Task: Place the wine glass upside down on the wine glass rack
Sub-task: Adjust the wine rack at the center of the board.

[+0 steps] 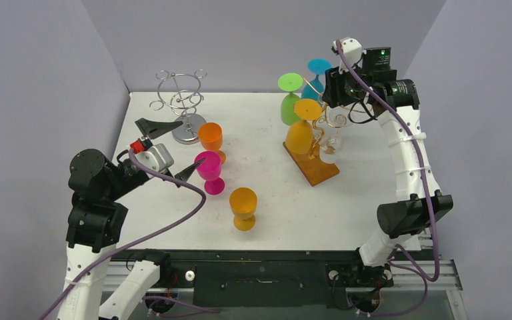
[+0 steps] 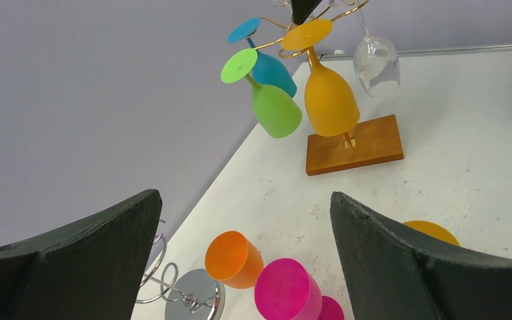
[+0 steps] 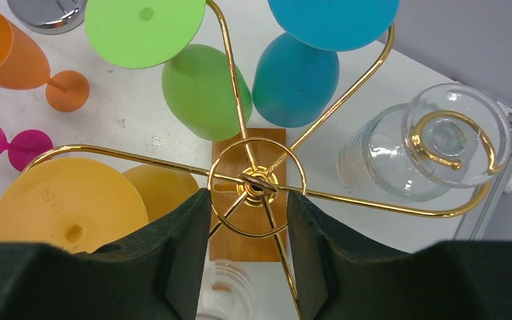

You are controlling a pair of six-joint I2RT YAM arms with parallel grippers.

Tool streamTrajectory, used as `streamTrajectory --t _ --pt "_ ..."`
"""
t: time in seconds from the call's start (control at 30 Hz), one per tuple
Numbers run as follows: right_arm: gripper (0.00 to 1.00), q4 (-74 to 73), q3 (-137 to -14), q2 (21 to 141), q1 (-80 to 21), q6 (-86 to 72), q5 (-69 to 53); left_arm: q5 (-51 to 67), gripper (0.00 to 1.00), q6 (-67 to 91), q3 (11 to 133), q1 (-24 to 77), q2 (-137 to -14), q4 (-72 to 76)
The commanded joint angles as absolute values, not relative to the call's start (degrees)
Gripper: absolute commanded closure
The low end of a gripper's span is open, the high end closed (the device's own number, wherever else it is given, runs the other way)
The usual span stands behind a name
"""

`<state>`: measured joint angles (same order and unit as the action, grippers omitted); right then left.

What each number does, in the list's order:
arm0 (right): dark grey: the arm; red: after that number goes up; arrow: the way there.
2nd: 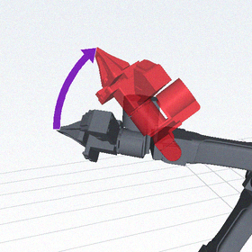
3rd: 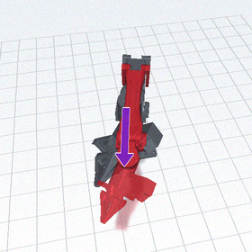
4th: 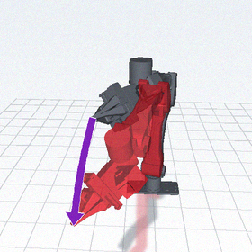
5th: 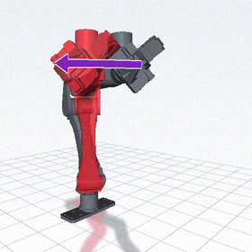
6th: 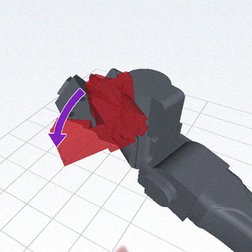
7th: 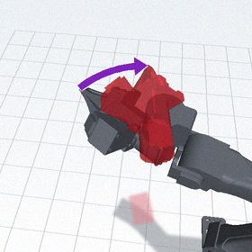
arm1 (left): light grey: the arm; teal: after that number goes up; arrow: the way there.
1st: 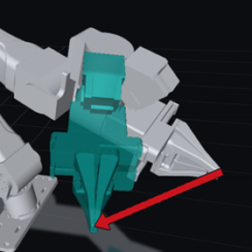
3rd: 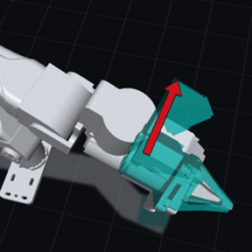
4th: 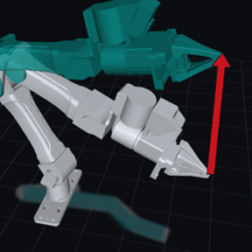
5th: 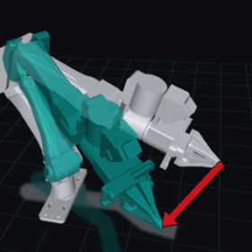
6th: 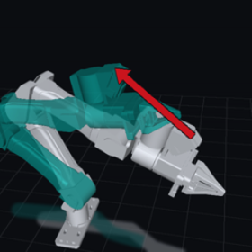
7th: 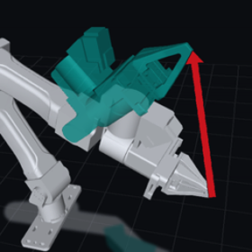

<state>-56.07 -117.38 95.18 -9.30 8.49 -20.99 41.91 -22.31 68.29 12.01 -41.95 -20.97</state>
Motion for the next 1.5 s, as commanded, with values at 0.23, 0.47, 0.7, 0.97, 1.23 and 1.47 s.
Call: streamTrajectory --t 0.23,0.47,0.7,0.97,1.23,1.47 --pt "0.73 -53.49 -118.92 97.68 -9.21 9.36 -24.70 40.33 0.04 -23.36 70.29 12.10 -42.26 -22.01" --pt "1.00 -52.09 -118.76 98.09 -9.64 8.38 -23.74 40.40 0.04 -23.38 70.68 12.12 -42.36 -21.82" --pt "1.00 -45.99 -116.28 96.41 -10.89 5.17 -20.55 40.56 0.04 -23.25 70.41 12.13 -42.07 -21.24" --pt "1.00 -30.79 -106.54 91.98 -14.41 -3.41 -9.37 40.44 0.04 -23.70 69.96 12.12 -41.44 -20.91" --pt "1.00 -23.10 -101.03 89.02 -19.56 -4.47 4.88 40.44 0.04 -24.55 69.80 12.12 -40.79 -21.37" --pt "1.00 -18.25 -97.87 87.39 -21.79 -6.87 12.64 40.27 0.04 -25.16 69.07 12.12 -40.17 -21.44"
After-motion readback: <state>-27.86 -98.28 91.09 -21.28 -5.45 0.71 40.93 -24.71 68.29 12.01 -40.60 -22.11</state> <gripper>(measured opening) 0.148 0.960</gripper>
